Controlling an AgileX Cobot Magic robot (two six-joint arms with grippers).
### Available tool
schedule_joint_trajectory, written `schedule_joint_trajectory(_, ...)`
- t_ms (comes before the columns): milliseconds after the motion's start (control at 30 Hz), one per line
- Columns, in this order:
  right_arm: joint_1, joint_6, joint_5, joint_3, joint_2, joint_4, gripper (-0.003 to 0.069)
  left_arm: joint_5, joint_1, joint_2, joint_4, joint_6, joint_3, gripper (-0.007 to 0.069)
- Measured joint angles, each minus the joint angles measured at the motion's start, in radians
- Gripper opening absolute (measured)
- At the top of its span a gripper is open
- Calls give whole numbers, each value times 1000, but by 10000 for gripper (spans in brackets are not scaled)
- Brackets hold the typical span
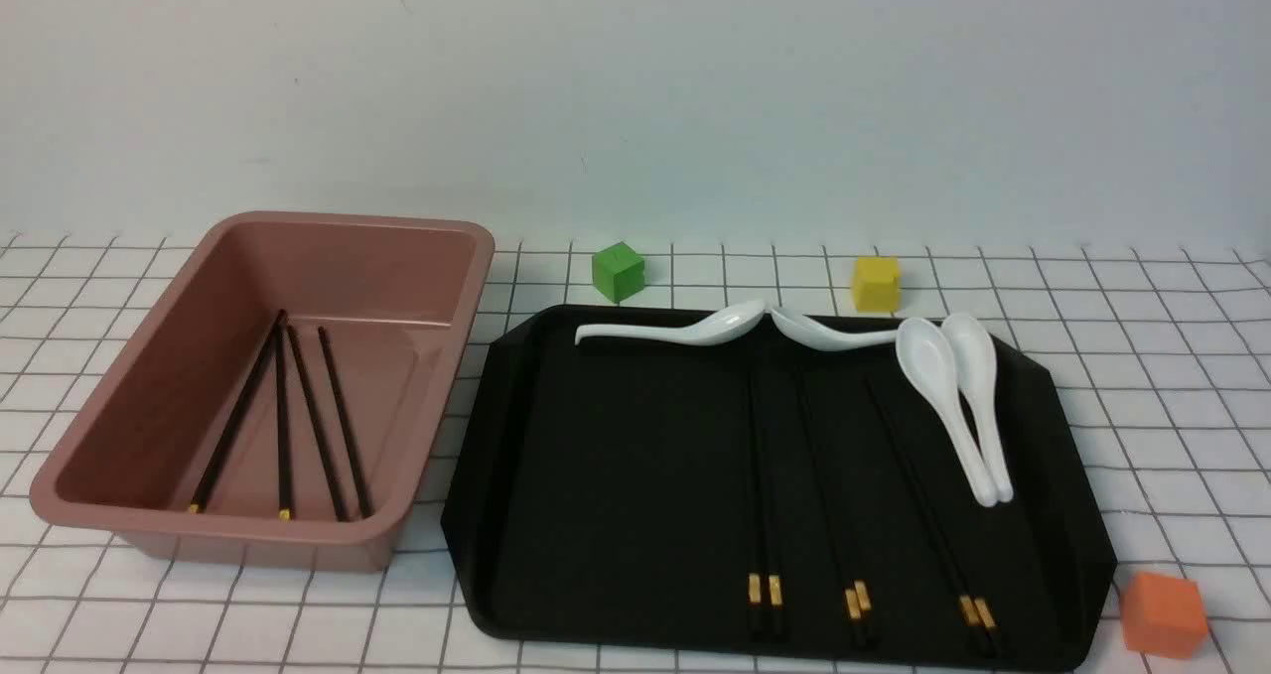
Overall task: On white black tablecloth take chopsticks from black tray and put them in box.
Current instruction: 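Reach over to the black tray and grasp a pair of chopsticks with the left gripper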
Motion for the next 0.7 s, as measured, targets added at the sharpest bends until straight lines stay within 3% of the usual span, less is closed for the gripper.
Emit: schedule_joint_trajectory(700,0,1,0,0,0,0,240,0,0,0,0,0,0,54)
